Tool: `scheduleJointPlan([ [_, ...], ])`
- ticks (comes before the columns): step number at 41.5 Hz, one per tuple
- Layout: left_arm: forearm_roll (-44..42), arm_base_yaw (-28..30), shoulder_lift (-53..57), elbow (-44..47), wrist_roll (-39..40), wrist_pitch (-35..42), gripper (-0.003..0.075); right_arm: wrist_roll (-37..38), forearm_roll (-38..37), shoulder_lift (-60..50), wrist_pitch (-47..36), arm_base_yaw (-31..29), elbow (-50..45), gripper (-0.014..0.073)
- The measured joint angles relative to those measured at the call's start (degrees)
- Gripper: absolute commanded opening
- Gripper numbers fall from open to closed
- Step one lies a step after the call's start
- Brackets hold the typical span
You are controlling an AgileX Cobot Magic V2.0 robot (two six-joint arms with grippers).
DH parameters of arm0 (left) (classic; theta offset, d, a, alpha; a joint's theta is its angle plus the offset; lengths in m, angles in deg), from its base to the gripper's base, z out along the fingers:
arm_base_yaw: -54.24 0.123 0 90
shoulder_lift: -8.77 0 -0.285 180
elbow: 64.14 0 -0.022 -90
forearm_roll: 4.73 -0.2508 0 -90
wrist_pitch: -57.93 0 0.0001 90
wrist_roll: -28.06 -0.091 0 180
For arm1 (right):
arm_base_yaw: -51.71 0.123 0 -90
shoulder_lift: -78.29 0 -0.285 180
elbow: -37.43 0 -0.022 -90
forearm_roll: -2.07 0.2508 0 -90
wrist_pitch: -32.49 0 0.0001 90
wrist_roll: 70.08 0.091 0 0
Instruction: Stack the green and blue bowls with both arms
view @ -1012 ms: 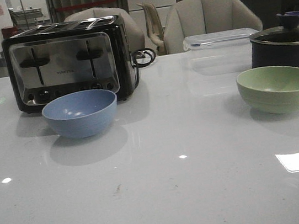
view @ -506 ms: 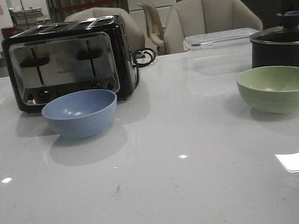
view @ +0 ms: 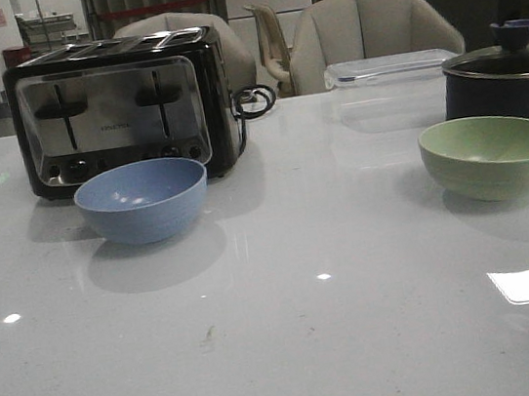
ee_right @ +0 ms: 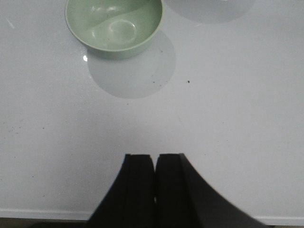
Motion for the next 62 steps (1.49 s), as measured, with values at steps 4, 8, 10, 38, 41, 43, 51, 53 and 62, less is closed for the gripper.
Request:
scheduleJointPlan([
  [4, 0.0, 0.0, -1.2, 0.0, 0.0, 0.0, 0.0498, 0.0, 0.0, 1.2, -0.1, 0.0, 0.0, 0.0459],
  [8, 0.0, 0.0, -2.0, 0.0, 0.0, 0.3, 0.0591, 0.0, 0.0, 2.4, -1.2, 0.0, 0.0, 0.0521],
  [10, 0.0, 0.0, -2.4, 0.0, 0.0, 0.9, 0.0587, 0.0, 0.0, 3.0, -1.9, 0.0, 0.0, 0.0519],
  [38, 1.8, -15.0, -7.6, -1.1, -5.3, 8.2, 0.0583, -1.7, 5.9, 31.2, -3.2, -7.7, 16.1, 0.0517],
  [41, 1.9, -17.4, -7.6, -1.1, -5.4, 9.2, 0.0583, -3.4, 8.2, 35.8, -2.6, -7.7, 19.7, 0.0517],
  [43, 1.9, -18.7, -7.6, -1.1, -5.5, 9.4, 0.0583, -4.3, 9.6, 38.9, -2.5, -7.7, 22.1, 0.0517],
  [51, 2.0, -20.5, -7.6, -1.1, -5.5, 9.8, 0.0583, -5.5, 12.1, 50.1, -2.4, -7.7, 30.5, 0.0517],
  [53, 2.0, -20.5, -7.6, -1.1, -5.5, 9.8, 0.0583, -5.5, 12.1, 52.7, -2.4, -7.7, 32.3, 0.0517],
  [62, 2.0, -20.6, -7.6, -1.1, -5.5, 9.8, 0.0583, -5.5, 12.2, 61.9, -2.4, -7.7, 38.7, 0.0517],
])
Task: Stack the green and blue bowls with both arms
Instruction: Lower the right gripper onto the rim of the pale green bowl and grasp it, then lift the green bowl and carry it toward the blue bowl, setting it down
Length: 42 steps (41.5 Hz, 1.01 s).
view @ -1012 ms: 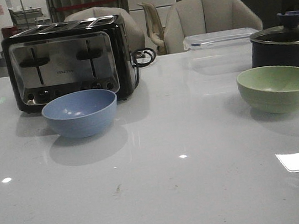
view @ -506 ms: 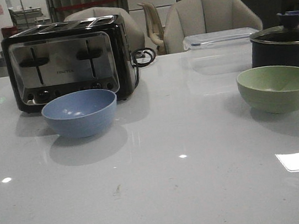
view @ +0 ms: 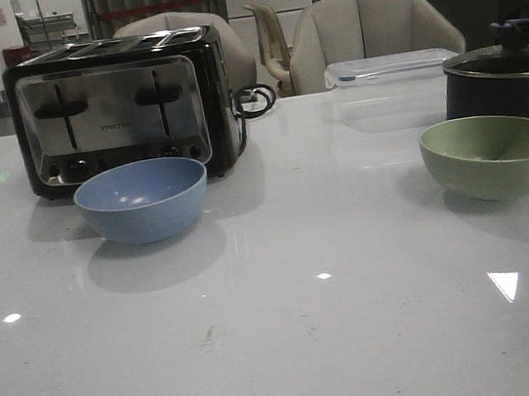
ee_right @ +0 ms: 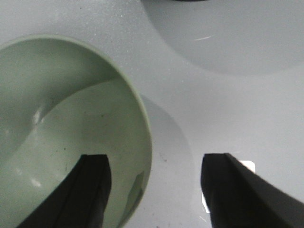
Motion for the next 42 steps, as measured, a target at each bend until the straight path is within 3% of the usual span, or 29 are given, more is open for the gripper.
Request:
scheduleJointPlan([
  [5, 0.0, 0.0, 0.0, 0.0, 0.0, 0.1, 0.0583, 0.0, 0.0, 3.2, -0.4, 0.0, 2.1, 0.0478],
  [12, 0.0, 0.0, 0.0, 0.0, 0.0, 0.1, 0.0583, -0.2, 0.0, 5.1, -0.6, 0.0, 3.2, 0.0272],
  [21, 0.0, 0.0, 0.0, 0.0, 0.0, 0.1, 0.0583, -0.3, 0.1, 5.1, -0.6, 0.0, 3.5, 0.0101],
  [32, 0.0, 0.0, 0.0, 0.0, 0.0, 0.1, 0.0583, -3.7, 0.9, 3.0, 2.1, 0.0, 3.5, 0.0054],
  [42, 0.0, 0.0, 0.0, 0.0, 0.0, 0.1, 0.0583, -7.9, 1.3, -7.1, 6.4, 3.1, 3.5, 0.0054],
])
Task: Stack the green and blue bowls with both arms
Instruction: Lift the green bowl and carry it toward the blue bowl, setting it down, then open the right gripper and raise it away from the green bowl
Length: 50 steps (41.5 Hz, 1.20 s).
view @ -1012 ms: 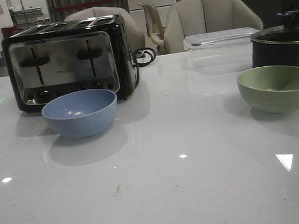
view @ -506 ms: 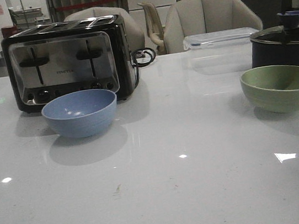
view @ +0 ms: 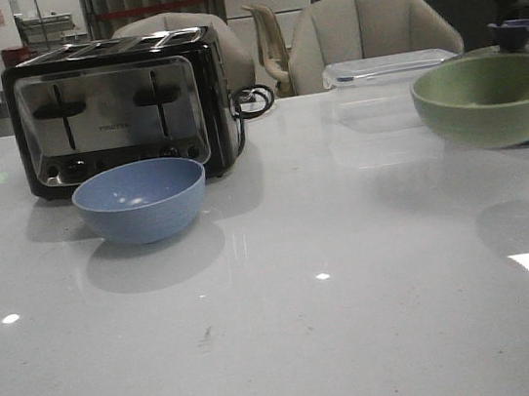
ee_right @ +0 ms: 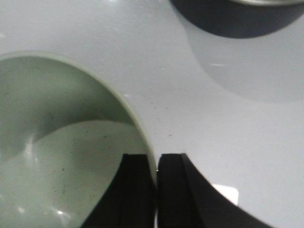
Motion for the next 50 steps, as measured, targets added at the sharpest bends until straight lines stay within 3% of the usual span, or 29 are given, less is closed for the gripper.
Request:
scheduleJointPlan([
  [11, 0.0, 0.0, 0.0, 0.0, 0.0, 0.0, 0.0583, -0.3, 0.2, -8.3, 1.6, 10.5, -1.8, 0.0054],
  [24, 0.0, 0.0, 0.0, 0.0, 0.0, 0.0, 0.0583, -0.5, 0.1, -3.8, 0.5, 27.5, -5.2, 0.0049],
  [30, 0.0, 0.0, 0.0, 0.0, 0.0, 0.0, 0.0583, 0.3, 0.0, 1.1, -2.3, 31.2, -5.2, 0.0049],
  [38, 0.0, 0.0, 0.0, 0.0, 0.0, 0.0, 0.0583, 0.5, -0.2, 6.5, -6.8, 31.5, -5.2, 0.0053],
  [43, 0.0, 0.0, 0.0, 0.0, 0.0, 0.0, 0.0583, 0.7, -0.5, 8.2, -8.1, 31.5, -5.2, 0.0129],
  [50, 0.0, 0.0, 0.0, 0.0, 0.0, 0.0, 0.0583, 0.7, -0.5, 8.3, -8.8, 31.5, -5.2, 0.0325],
])
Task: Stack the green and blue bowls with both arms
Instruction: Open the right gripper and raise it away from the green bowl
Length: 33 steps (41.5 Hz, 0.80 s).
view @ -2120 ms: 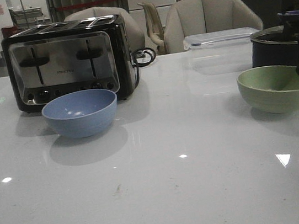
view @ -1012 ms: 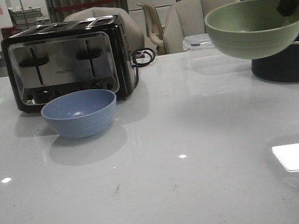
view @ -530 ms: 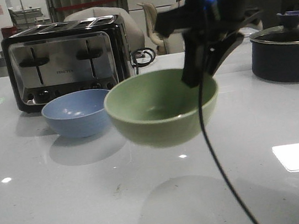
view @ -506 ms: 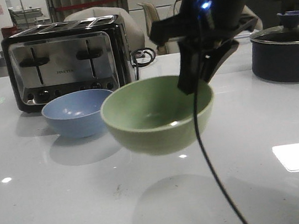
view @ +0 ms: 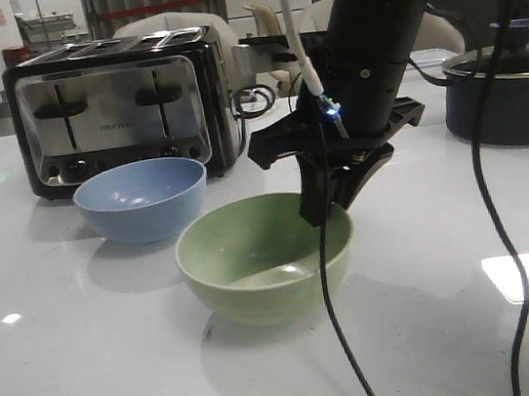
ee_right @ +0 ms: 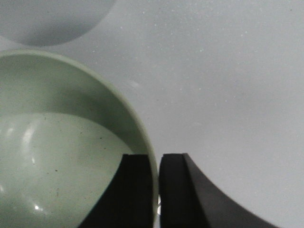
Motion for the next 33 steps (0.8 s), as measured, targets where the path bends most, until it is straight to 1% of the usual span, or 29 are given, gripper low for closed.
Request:
scheduleJointPlan([
  [3, 0.0, 0.0, 0.0, 0.0, 0.0, 0.0, 0.0583, 0.0, 0.0, 0.0, -0.1, 0.0, 0.1, 0.0353],
  [9, 0.0, 0.0, 0.0, 0.0, 0.0, 0.0, 0.0583, 0.0, -0.3, -2.8, 0.5, 0.0, 0.7, 0.0350],
  [13, 0.0, 0.0, 0.0, 0.0, 0.0, 0.0, 0.0583, 0.0, -0.6, -8.0, 1.9, 0.3, 0.7, 0.0342],
  [18, 0.0, 0.0, 0.0, 0.0, 0.0, 0.0, 0.0583, -0.5, -1.0, -16.5, 2.4, 2.4, -1.6, 0.0325],
  [23, 0.0, 0.0, 0.0, 0.0, 0.0, 0.0, 0.0583, -1.0, -1.8, -26.1, 3.1, 4.7, -5.9, 0.0324],
  [33, 0.0, 0.0, 0.0, 0.0, 0.0, -0.4, 0.0582, -1.2, -2.8, -45.0, 4.7, 5.2, -16.6, 0.0324],
])
